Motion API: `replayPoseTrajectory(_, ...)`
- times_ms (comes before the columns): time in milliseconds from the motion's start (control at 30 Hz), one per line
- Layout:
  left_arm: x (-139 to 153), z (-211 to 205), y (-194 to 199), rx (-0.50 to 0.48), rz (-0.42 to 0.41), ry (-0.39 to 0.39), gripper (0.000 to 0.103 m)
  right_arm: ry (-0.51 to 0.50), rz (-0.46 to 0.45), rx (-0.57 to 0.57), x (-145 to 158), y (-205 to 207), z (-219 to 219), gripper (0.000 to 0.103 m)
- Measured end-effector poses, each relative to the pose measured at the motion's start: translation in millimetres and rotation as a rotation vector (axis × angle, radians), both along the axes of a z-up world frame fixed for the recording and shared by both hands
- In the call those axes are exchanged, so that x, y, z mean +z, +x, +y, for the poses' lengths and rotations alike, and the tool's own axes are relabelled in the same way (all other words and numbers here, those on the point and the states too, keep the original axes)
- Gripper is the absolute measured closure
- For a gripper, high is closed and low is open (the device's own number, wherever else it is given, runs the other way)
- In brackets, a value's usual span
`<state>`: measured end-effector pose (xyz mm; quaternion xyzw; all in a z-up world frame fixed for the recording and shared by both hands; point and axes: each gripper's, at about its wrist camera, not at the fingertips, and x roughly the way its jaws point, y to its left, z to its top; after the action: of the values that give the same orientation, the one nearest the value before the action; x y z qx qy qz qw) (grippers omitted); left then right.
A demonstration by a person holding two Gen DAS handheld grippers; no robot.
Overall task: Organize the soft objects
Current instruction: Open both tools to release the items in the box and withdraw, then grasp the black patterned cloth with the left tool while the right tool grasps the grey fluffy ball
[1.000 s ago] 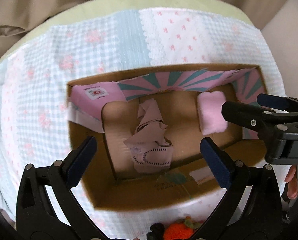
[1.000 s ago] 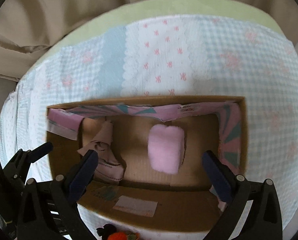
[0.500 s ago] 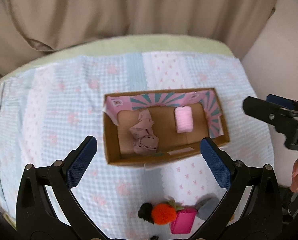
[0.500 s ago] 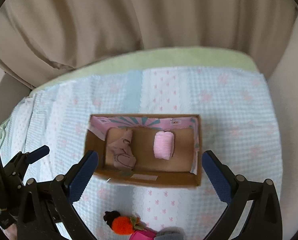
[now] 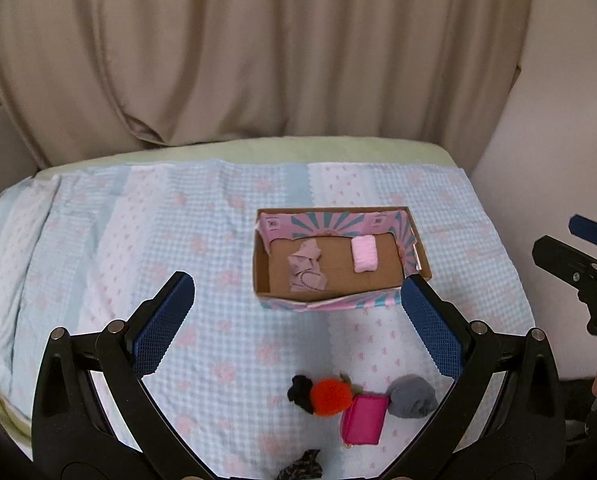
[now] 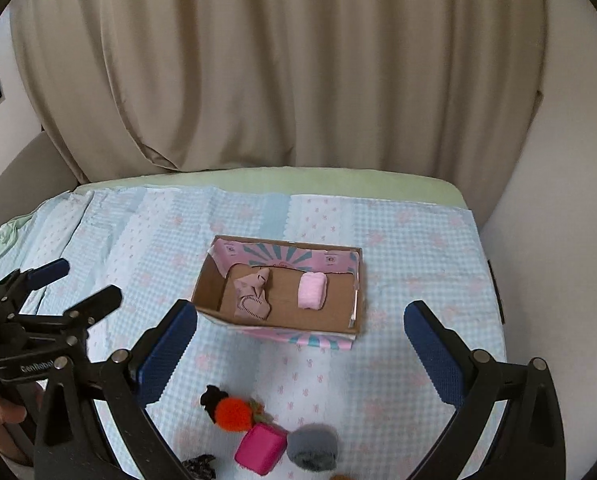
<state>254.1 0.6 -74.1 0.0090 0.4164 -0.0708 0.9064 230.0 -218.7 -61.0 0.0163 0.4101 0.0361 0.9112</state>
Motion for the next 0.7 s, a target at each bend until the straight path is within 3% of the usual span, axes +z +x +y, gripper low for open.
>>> replayPoseTrajectory(200, 6.7, 11.5, -63.2, 0.064, -0.058, 0.025, 0.000, 0.040, -0.030, -0.037, -1.8, -53.1, -9.6, 0.000)
replayPoseTrajectory(367, 4.3, 19.9, -118.5, 0.115, -0.087, 0.001, 0.000, 0.068, -0.054, -0.028, -13.0, -93.5, -25.0, 0.000)
replayPoseTrajectory(500, -8.4, 22.9, -154.8, 0.173, -0.086, 0.000, 0.000, 0.049, -0.058, 0.005, -25.4, -120.7, -32.8, 0.000)
replayPoseTrajectory(700, -49.9, 27.0, -194.4, 0.227, -0.039, -0.049, 0.000, 0.034, -0.059, 0.053, -53.1, -154.6, -38.3, 0.000)
